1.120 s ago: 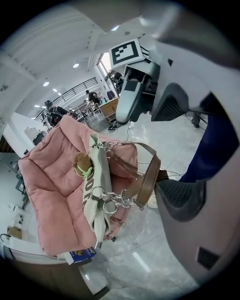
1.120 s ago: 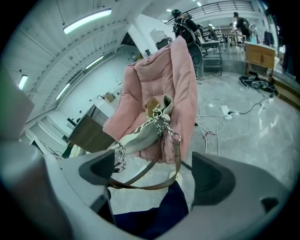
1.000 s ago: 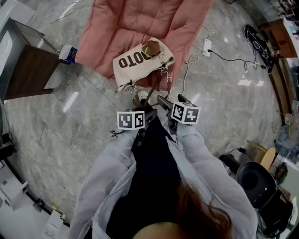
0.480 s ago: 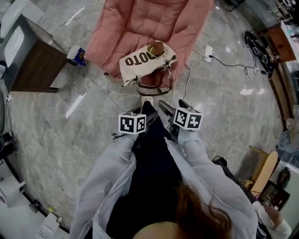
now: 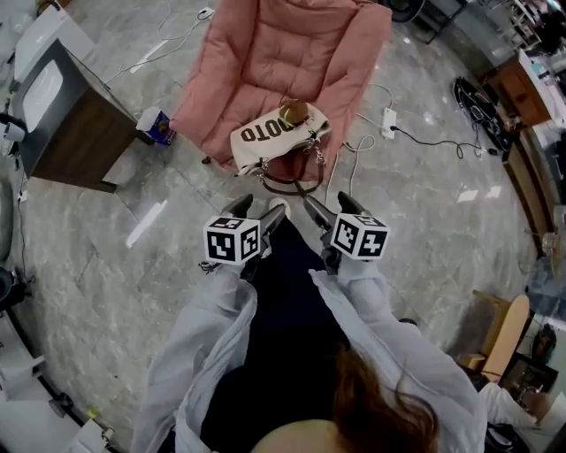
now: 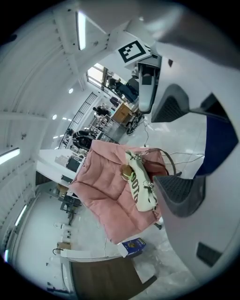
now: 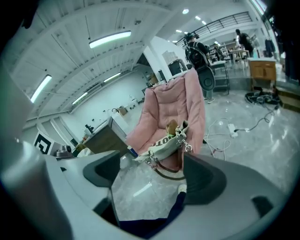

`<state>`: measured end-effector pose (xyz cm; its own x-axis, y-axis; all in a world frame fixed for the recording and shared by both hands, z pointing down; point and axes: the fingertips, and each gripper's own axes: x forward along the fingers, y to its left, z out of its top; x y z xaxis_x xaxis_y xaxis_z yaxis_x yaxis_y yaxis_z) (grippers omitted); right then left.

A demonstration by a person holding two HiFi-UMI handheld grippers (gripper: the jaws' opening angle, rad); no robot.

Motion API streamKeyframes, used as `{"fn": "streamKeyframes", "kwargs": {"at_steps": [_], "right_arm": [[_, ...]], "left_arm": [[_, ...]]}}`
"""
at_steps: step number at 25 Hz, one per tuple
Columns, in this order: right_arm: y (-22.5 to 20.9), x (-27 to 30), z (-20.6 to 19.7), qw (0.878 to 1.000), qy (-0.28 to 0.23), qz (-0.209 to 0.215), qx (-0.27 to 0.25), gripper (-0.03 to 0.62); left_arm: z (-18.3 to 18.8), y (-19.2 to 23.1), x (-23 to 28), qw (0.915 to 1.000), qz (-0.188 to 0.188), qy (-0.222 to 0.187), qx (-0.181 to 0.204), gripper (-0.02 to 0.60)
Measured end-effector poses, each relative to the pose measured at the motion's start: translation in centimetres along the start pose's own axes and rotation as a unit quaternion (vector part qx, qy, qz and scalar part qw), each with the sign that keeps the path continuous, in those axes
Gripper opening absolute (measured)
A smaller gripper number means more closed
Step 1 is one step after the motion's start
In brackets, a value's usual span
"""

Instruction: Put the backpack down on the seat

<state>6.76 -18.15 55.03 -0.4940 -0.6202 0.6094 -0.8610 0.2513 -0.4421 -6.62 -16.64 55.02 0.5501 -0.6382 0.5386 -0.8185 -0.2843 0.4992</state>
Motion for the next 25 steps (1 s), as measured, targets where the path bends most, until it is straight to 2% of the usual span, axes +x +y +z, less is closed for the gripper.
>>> {"fn": "streamKeyframes", "kwargs": {"at_steps": [2, 4, 5, 7, 10, 14, 18, 25], "right_arm": [[0.6, -0.7, 1.1, 1.0, -0.017, 0.003, -0.012, 0.419], [1.2, -1.1, 2.1, 0.999, -0.03, 0.007, -0.022, 0.395], [1.4, -1.3, 2.5, 0.999, -0.035, 0.008, -0.026, 0.381], [1.8, -1.7, 3.2, 0.998, -0.046, 0.009, -0.033, 0.341], [2.5, -2.6, 4.4, 0.997, -0.063, 0.014, -0.042, 0.282], [3.3, -3.9, 6.5, 0.993, -0.092, 0.004, -0.07, 0.193], [3.2, -5.4, 8.1, 0.985, -0.125, -0.04, -0.112, 0.009], [2.4, -8.4, 9.4, 0.976, -0.17, -0.033, -0.131, 0.008]], "left_arm": [[1.3, 0.0, -0.8, 0.9997, 0.008, -0.021, 0.007, 0.367], [2.8, 0.5, -1.7, 0.998, 0.034, -0.046, 0.026, 0.232], [3.5, 0.7, -2.1, 0.9965, 0.046, -0.059, 0.038, 0.189], [4.9, 0.7, -2.9, 0.9936, 0.058, -0.08, 0.055, 0.143], [6.9, 0.2, -4.2, 0.9903, 0.059, -0.112, 0.058, 0.084], [9.6, -1.3, -5.8, 0.9843, 0.045, -0.153, 0.077, 0.035], [11.0, -3.4, -6.9, 0.9808, 0.003, -0.181, 0.071, 0.017], [11.6, -3.8, -7.9, 0.9747, 0.011, -0.194, 0.11, 0.015]]}}
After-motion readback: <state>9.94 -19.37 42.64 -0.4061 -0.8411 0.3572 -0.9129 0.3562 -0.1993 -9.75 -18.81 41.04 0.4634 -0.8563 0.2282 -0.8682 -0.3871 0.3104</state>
